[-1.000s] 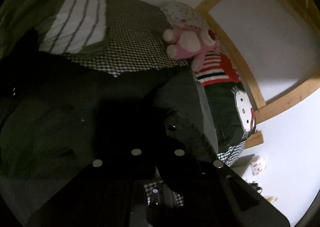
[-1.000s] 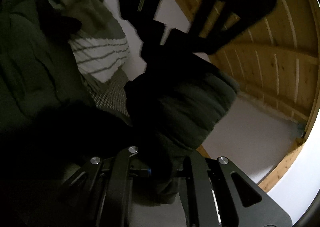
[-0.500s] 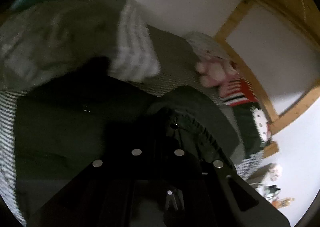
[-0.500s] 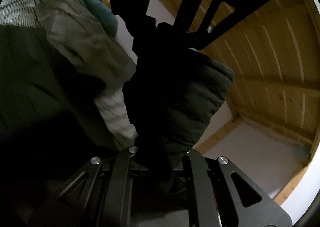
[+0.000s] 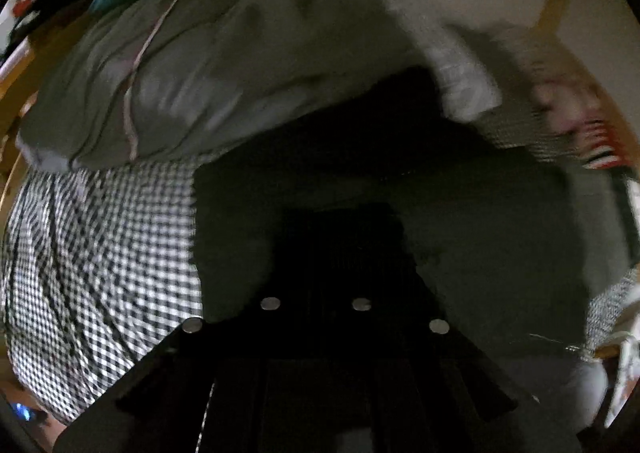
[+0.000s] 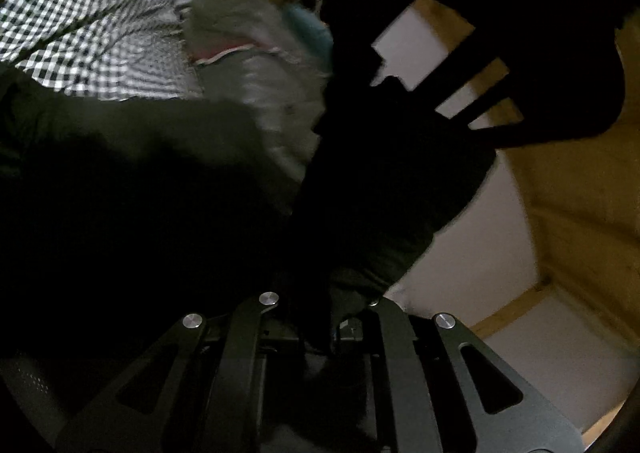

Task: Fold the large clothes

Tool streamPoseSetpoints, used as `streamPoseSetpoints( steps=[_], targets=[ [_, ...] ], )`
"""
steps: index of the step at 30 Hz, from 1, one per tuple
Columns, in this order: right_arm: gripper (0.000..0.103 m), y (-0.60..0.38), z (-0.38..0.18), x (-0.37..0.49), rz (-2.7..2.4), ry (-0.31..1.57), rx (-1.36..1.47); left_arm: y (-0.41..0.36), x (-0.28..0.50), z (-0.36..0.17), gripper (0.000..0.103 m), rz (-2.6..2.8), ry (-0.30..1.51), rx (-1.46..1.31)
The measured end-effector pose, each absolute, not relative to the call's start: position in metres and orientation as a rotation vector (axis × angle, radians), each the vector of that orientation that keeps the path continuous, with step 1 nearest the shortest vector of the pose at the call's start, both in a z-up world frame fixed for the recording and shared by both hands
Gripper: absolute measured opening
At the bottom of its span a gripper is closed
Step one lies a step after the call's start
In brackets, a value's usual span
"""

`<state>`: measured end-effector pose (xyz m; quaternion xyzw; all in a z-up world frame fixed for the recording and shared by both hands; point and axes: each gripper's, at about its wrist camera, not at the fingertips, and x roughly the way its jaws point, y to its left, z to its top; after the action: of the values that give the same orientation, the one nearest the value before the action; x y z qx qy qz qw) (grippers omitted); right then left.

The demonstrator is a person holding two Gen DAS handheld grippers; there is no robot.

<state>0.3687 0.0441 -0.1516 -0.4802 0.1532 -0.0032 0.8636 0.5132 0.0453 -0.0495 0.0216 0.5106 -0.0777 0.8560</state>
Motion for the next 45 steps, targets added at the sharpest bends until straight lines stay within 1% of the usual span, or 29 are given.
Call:
streamPoseSetpoints(
  steps=[2, 3, 4, 5, 6, 7, 9, 12, 13, 15, 16, 19, 21, 22, 23, 25, 28, 29, 33, 34, 37, 39, 42, 44, 45],
  targets=[
    [0.017, 0.058, -0.167, 0.378, 0.067, 0.422, -1.020, 0.056, 0.524, -0.075, 0.006, -0.148, 1.109, 0.042],
    [0.028, 0.059, -0.172, 0.376, 0.096, 0.447, -1.028, 0.064, 0.529, -0.086, 0.007, -0.147, 1.126, 0.020],
    [0.046, 0.057, -0.176, 0.372, 0.137, 0.447, -1.025, 0.070, 0.532, -0.094, 0.008, -0.152, 1.136, -0.003],
    [0.060, 0.050, -0.174, 0.362, 0.163, 0.416, -1.018, 0.075, 0.534, -0.099, 0.009, -0.160, 1.144, -0.024],
    [0.082, 0.041, -0.170, 0.353, 0.200, 0.387, -0.988, 0.081, 0.536, -0.105, 0.010, -0.166, 1.149, -0.055],
    [0.097, 0.023, -0.159, 0.341, 0.284, 0.367, -0.912, 0.083, 0.537, -0.109, 0.010, -0.168, 1.151, -0.070],
    [0.098, -0.003, -0.145, 0.332, 0.351, 0.373, -0.812, 0.086, 0.538, -0.114, 0.013, -0.166, 1.148, -0.075],
    [0.098, -0.057, -0.117, 0.328, 0.300, 0.383, -0.656, 0.088, 0.532, -0.122, 0.019, -0.143, 1.133, -0.078],
    [0.099, -0.073, -0.109, 0.334, 0.257, 0.401, -0.596, 0.088, 0.528, -0.124, 0.022, -0.128, 1.125, -0.067],
    [0.099, -0.112, -0.100, 0.365, 0.151, 0.497, -0.449, 0.093, 0.516, -0.127, 0.030, -0.076, 1.100, -0.063],
    [0.099, -0.133, -0.106, 0.388, 0.082, 0.596, -0.387, 0.100, 0.510, -0.129, 0.039, -0.046, 1.077, -0.078],
    [0.099, -0.155, -0.137, 0.430, 0.083, 0.781, -0.296, 0.118, 0.482, -0.106, 0.083, 0.109, 0.950, -0.138],
    [0.099, -0.161, -0.159, 0.433, 0.081, 0.838, -0.291, 0.127, 0.456, -0.078, 0.085, 0.271, 0.799, -0.109],
    [0.099, -0.162, -0.163, 0.430, 0.078, 0.838, -0.282, 0.130, 0.449, -0.065, 0.088, 0.312, 0.749, -0.095],
    [0.099, -0.157, -0.167, 0.430, 0.067, 0.841, -0.271, 0.130, 0.443, -0.054, 0.093, 0.330, 0.710, -0.100],
    [0.099, -0.151, -0.167, 0.430, 0.059, 0.843, -0.259, 0.127, 0.435, -0.038, 0.094, 0.276, 0.687, -0.159],
    [0.099, -0.143, -0.169, 0.440, 0.035, 0.852, -0.242, 0.098, 0.447, -0.042, 0.094, 0.125, 0.754, -0.235],
    [0.099, -0.148, -0.165, 0.444, 0.031, 0.866, -0.213, 0.077, 0.457, -0.053, 0.094, 0.096, 0.793, -0.215],
    [0.099, -0.157, -0.157, 0.442, 0.078, 0.877, -0.161, 0.033, 0.490, -0.099, 0.094, 0.183, 0.865, -0.111],
    [0.099, -0.159, -0.153, 0.438, 0.099, 0.868, -0.146, 0.029, 0.498, -0.112, 0.094, 0.210, 0.886, -0.102],
    [0.099, -0.171, -0.129, 0.424, 0.076, 0.786, -0.116, 0.033, 0.512, -0.149, 0.098, 0.251, 0.940, -0.106],
    [0.099, -0.187, -0.120, 0.428, 0.012, 0.776, -0.109, 0.025, 0.516, -0.163, 0.099, 0.256, 0.899, -0.026],
    [0.099, -0.212, -0.132, 0.448, -0.086, 0.854, -0.073, 0.013, 0.513, -0.165, 0.099, 0.266, 0.880, 0.025],
    [0.099, -0.223, -0.154, 0.464, -0.080, 0.949, -0.042, 0.014, 0.515, -0.167, 0.099, 0.253, 0.887, 0.010],
    [0.100, -0.222, -0.162, 0.468, -0.075, 0.951, -0.054, 0.014, 0.516, -0.168, 0.099, 0.253, 0.886, 0.007]
  ],
)
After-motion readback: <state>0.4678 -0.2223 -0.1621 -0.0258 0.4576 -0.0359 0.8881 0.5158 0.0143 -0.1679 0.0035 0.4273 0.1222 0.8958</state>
